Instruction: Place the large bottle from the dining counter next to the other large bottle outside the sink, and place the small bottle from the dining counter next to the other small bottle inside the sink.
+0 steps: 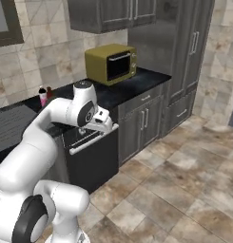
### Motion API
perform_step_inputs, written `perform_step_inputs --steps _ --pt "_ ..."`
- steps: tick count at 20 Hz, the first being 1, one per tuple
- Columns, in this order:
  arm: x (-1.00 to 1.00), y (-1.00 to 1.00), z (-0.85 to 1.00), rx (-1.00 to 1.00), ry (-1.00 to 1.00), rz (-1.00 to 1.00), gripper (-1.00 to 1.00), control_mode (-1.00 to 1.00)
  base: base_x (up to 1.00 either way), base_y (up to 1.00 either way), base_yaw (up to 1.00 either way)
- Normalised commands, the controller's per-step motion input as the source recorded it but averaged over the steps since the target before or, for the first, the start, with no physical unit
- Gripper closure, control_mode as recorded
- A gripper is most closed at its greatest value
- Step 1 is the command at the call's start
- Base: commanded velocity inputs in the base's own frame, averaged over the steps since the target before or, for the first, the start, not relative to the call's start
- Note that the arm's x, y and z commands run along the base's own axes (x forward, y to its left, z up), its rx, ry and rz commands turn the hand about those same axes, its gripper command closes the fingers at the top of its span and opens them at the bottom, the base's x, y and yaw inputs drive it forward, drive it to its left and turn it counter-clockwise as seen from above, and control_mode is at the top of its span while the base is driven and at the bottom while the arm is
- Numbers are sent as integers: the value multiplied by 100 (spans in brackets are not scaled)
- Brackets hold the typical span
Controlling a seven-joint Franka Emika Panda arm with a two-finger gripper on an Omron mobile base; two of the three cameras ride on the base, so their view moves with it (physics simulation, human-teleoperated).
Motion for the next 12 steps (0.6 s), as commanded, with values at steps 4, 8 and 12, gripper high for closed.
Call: perform_step_inputs --steps 4,8,12 --pt "0 0 0 0 0 0 -100 100 -18 -17 32" --pt "0 0 0 0 0 0 -100 100 -47 -25 23" --pt "0 0 0 0 0 0 -100 100 -41 -23 23"
